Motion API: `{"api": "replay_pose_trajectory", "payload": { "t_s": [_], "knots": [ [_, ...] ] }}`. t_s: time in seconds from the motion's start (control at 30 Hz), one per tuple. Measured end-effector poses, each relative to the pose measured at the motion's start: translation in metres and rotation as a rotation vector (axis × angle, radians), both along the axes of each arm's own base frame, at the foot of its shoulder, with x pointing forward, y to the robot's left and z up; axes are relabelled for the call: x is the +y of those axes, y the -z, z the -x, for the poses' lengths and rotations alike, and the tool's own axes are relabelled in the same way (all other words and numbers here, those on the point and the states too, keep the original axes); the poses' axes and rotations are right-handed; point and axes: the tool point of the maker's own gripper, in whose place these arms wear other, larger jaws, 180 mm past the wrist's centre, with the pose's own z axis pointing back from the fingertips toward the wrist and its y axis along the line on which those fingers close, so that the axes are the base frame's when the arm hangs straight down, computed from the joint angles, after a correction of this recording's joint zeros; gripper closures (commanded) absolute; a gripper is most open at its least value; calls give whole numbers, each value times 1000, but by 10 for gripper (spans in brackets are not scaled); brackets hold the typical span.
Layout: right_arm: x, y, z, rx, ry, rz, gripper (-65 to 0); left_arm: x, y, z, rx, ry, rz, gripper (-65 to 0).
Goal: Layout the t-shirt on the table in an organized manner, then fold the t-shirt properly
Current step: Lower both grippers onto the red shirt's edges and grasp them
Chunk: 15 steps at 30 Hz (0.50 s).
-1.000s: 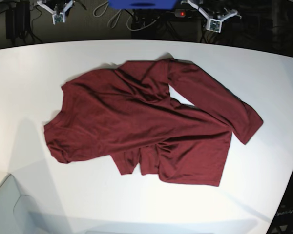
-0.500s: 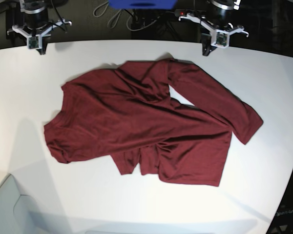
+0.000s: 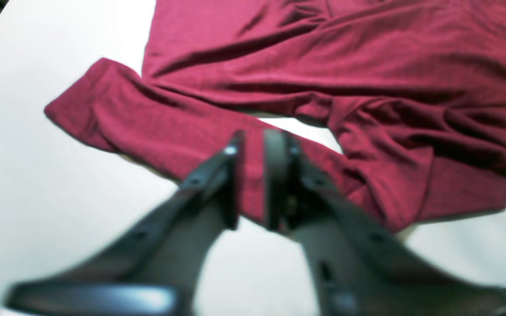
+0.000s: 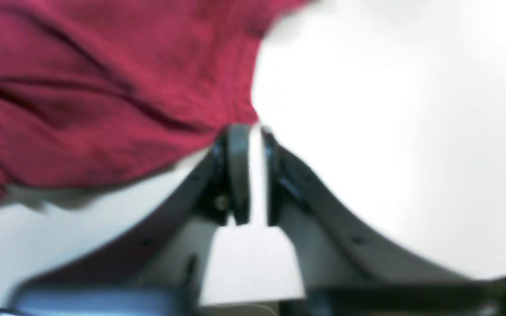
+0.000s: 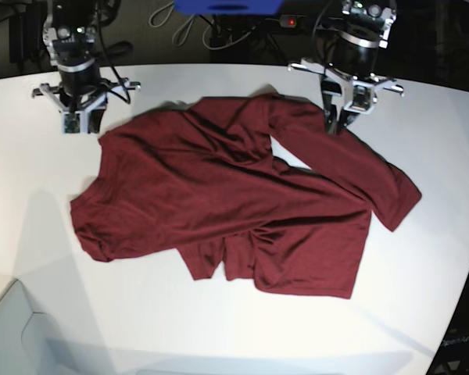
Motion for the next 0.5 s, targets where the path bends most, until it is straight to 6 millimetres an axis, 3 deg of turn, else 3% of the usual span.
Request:
{"api": "replay_pose_trajectory", "payload": {
  "t_s": [0.07,0.13,0.27,0.37,0.5],
  "knots": [
    [2,-3,-5,-13,-5,-3,-194,11,-2,-1,-4,-35,-13,-233],
    [2,-2,-6,-10,-3,-3,-250,18,-6,-3,-19,-57,-21,-275],
    [1,-4,-16,-18,2,-6,-320,33,-17,-18,-69,-119,-24,-280],
    [4,0,-25,-5,-6,-10,-329,47,-27,-28,-111,-164,-36,-280],
    [13,18,-30,51,-18,-34,-329,49,-32,-37,-131,-168,-35,-280]
  ]
}}
